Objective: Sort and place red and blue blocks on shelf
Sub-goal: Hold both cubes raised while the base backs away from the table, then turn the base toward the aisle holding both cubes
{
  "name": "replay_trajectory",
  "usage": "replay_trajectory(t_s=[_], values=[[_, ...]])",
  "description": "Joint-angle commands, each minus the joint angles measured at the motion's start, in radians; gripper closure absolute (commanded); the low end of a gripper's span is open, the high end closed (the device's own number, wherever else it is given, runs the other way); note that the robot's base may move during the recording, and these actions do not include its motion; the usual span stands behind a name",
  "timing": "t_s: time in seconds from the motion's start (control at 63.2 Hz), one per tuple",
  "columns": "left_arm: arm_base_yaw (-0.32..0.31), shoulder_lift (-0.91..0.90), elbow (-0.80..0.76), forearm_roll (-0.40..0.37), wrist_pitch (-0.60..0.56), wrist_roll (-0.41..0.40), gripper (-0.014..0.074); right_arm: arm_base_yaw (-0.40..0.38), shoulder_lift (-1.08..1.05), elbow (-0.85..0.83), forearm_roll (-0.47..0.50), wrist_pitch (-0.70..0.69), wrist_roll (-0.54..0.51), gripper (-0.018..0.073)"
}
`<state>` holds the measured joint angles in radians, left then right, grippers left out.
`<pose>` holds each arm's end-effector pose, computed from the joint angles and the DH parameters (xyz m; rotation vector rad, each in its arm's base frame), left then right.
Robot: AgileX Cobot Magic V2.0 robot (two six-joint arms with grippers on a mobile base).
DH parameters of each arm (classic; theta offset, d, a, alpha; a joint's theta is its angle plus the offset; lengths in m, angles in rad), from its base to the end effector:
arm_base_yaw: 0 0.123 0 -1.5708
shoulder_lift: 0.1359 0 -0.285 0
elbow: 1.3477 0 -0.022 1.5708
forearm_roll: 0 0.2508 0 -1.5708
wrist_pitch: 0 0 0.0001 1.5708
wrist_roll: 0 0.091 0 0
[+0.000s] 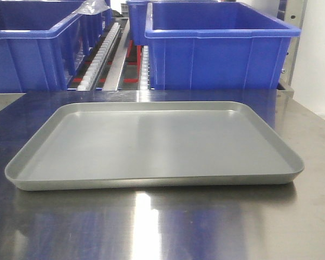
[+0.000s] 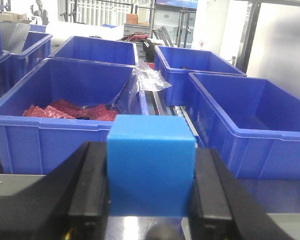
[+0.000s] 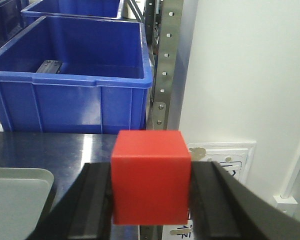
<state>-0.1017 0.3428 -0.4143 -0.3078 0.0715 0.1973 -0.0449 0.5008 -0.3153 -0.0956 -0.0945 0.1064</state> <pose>0.0812 -0.0103 0.3238 0.0116 1.4830 -0.1873 0.1135 -0.0043 0.2892 0.0371 1.5746 -0.0193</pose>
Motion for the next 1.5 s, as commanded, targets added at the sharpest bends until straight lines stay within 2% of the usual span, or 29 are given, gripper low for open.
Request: replay_trajectory(t_s=[0.0, 1.487], values=[[0.002, 0.009, -0.028, -0.009, -0.085, -0.004, 0.0473, -0.002, -0.002, -0.031, -0.004, -0.085, 0.001, 0.0503], [0.002, 0.009, -0.028, -0.009, -0.085, -0.004, 0.0473, -0.002, -0.002, -0.031, -0.004, -0.085, 0.001, 0.0503]])
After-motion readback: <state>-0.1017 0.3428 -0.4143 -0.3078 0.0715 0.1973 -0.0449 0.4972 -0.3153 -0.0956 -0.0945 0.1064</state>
